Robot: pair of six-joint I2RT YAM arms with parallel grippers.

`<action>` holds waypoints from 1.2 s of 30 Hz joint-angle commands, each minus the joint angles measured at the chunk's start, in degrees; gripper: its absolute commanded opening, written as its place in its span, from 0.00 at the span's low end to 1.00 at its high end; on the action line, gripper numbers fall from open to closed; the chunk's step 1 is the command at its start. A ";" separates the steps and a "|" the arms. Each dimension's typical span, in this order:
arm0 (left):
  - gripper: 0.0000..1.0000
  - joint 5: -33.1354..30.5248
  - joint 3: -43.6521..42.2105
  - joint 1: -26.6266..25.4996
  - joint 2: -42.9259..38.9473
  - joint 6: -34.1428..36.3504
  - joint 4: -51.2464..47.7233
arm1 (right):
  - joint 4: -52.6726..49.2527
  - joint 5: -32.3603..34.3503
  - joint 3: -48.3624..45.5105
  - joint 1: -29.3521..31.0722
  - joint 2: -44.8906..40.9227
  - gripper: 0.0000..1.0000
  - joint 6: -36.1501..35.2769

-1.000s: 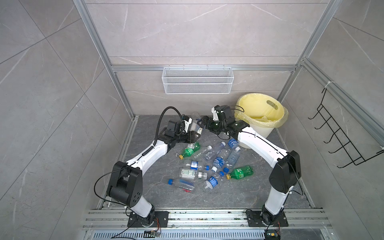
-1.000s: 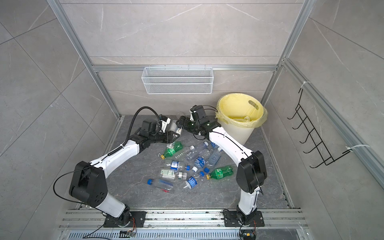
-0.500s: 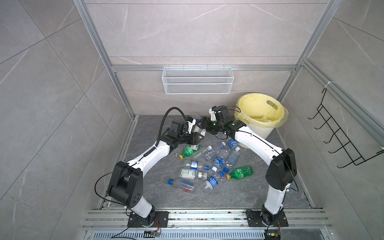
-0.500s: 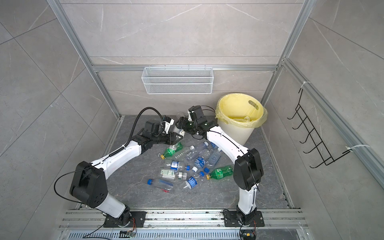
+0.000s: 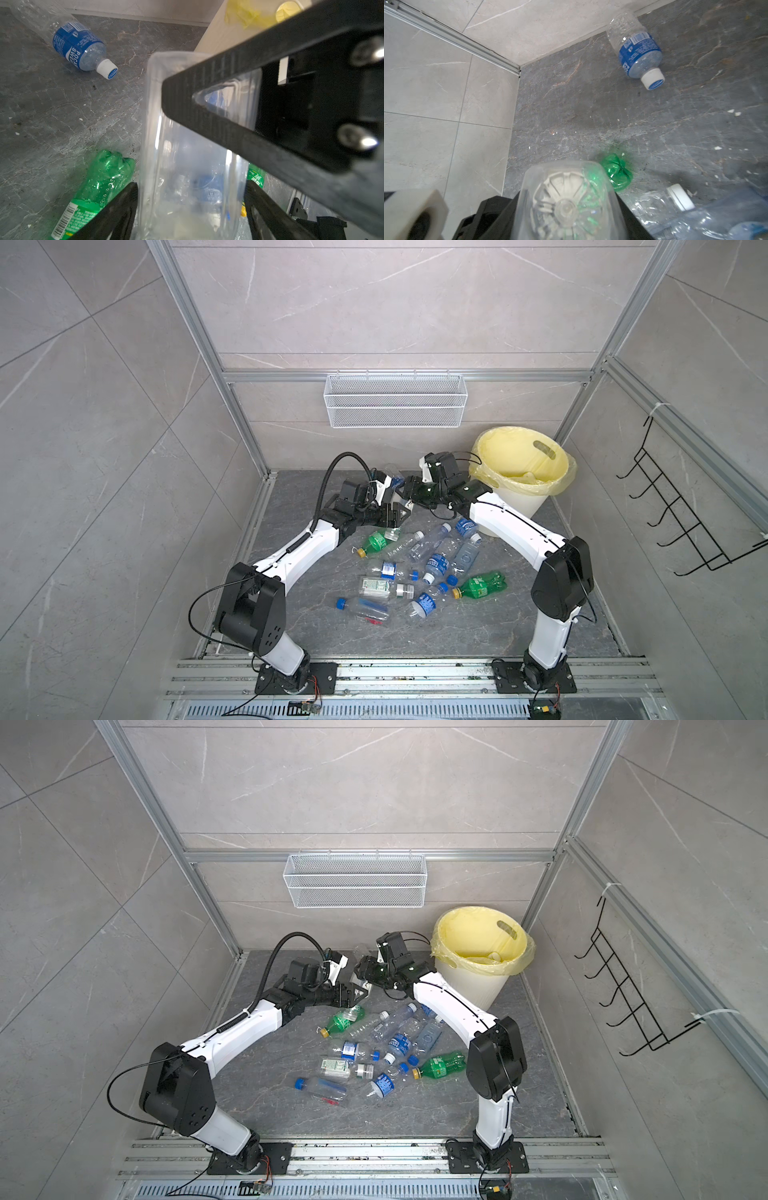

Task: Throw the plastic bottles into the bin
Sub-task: 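Raise the clear bottle toward the right gripper while the right gripper grasps its cap, then carry the clear bottle over the bin with the right gripper and release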

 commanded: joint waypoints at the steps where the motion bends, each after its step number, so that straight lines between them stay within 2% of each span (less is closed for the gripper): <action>1: 0.89 -0.03 2.47 -0.65 -2.91 1.61 -0.60 | -3.94 4.37 3.24 -0.82 -2.62 0.34 -4.34; 8: 0.98 -6.77 2.10 -5.94 -6.13 10.18 -4.30 | -7.40 9.38 6.35 -4.45 -6.50 0.33 -8.94; 17: 1.00 -9.65 9.71 -11.51 -2.90 10.54 -5.92 | -11.92 14.93 12.44 -11.67 -12.83 0.33 -15.03; 25: 1.00 -12.78 22.72 -17.66 1.69 16.11 -11.84 | -13.51 29.88 20.63 -14.43 -20.95 0.33 -25.32; 31: 1.00 -13.93 25.89 -19.67 2.16 17.87 -11.98 | -8.26 37.51 20.57 -14.77 -26.10 0.32 -30.14; 34: 1.00 -14.52 25.61 -19.79 2.10 17.97 -11.81 | -5.88 39.21 19.48 -15.96 -24.88 0.31 -30.79; 36: 1.00 -14.83 25.27 -19.77 2.07 17.98 -11.95 | -8.75 38.39 21.91 -18.77 -19.90 0.32 -29.06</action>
